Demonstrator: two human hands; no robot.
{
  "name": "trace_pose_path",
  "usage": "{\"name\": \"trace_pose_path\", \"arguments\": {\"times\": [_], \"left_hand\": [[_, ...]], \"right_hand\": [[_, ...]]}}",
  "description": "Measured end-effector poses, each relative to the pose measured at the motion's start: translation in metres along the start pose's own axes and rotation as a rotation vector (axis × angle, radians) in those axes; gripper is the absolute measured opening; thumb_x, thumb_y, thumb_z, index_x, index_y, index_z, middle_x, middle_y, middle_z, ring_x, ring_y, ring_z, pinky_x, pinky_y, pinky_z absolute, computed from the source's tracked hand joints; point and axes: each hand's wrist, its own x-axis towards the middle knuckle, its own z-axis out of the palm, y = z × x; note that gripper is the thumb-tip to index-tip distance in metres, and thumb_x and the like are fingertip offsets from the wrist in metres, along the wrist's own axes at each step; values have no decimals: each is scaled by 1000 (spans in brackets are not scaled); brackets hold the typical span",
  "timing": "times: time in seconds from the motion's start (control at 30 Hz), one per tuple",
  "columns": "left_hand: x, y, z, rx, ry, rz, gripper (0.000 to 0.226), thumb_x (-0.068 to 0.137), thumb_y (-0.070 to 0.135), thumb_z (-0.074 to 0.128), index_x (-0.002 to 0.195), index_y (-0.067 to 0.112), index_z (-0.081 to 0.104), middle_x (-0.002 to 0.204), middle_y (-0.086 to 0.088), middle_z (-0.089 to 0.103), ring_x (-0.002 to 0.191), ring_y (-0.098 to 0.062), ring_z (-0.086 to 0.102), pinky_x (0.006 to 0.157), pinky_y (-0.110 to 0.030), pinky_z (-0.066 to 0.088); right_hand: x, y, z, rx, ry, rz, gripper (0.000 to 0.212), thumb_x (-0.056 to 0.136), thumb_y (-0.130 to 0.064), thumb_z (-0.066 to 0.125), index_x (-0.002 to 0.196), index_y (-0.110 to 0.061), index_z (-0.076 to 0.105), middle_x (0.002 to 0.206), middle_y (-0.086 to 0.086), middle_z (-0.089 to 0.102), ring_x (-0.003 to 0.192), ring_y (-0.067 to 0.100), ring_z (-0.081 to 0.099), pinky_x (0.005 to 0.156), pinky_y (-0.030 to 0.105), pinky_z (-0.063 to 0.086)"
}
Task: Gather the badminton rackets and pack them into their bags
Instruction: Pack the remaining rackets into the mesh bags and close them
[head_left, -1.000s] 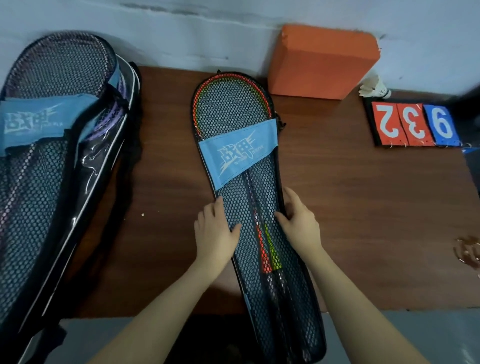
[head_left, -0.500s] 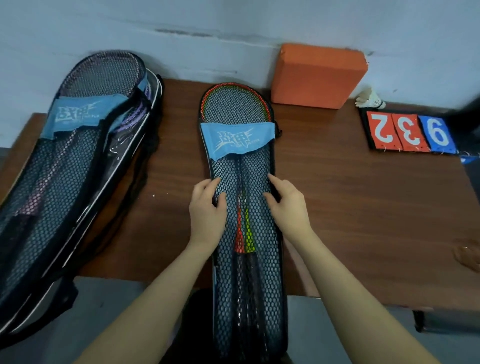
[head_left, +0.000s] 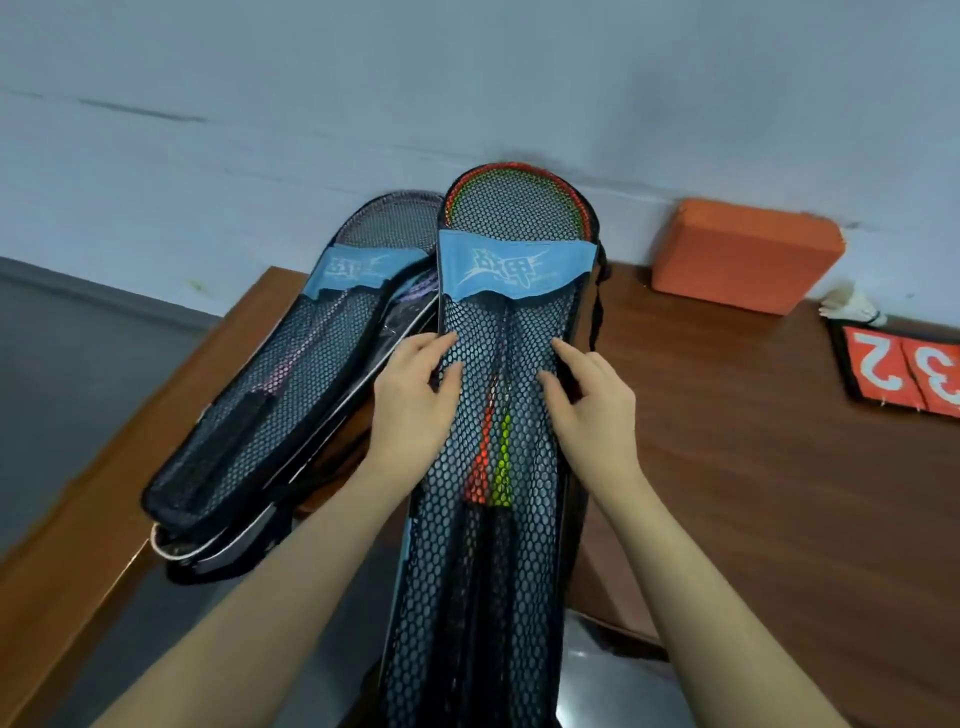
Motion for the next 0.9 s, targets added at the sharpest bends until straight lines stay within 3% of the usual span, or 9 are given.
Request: {"name": "trace_pose_path", "arguments": {"times": [0.07,0.33,0.57,0.9], "left_hand": [[12,-11,-22,20,24,1,32,89,12,59,120,8,61,119,-6,59,111,-16,53,101,-22,36],[90,-99,-98,95,3,71,31,89,7,57,119,1,61,116,-14,60,108,-24,55,89,-7,25],[155,-203,-138,73,-131,73,33,91,10,53,123,3,57,122,-12,56,112,-23,52,89,-14,29],[181,-276,-116,-33,-364,-10,36,92,7,52,127,-3,50,120,-15,52,112,-24,49,90,-7,21]], "right_hand": [[10,-19,16,4,16,-47,36,87,-9,62,122,0,58,85,5,60,74,12,51,68,14,35],[57,-94,121,-61,85,-131,33,90,-12,59,121,-3,59,89,7,62,79,18,59,70,21,41],[88,-136,224,-135,132,-45,28,89,-10,59,116,-2,62,91,10,64,85,26,62,73,29,45],[93,-127,289,-207,-35,258,33,92,-17,55,124,-7,58,104,7,63,96,23,60,81,29,43]]}}
